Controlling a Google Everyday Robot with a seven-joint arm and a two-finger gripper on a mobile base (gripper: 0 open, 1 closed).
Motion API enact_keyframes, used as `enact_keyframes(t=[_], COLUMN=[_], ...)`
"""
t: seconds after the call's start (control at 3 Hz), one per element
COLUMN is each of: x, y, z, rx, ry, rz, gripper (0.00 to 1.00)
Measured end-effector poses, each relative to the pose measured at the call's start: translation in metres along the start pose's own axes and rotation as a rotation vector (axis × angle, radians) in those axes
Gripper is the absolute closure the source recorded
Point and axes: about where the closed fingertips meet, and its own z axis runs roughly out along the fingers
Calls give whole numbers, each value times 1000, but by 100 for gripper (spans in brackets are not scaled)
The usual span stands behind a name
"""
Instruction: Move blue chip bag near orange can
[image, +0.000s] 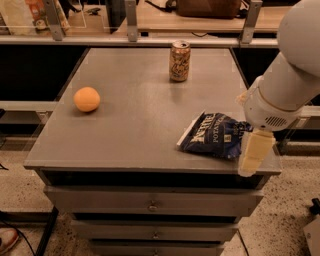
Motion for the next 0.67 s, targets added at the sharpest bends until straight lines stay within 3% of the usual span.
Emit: enact_keyframes(t=[0.33, 0.67], x=[9, 17], y=[-2, -3], z=[17, 25], rx=[-17, -18], ry=[24, 36], rz=[27, 49], gripper=[0, 18])
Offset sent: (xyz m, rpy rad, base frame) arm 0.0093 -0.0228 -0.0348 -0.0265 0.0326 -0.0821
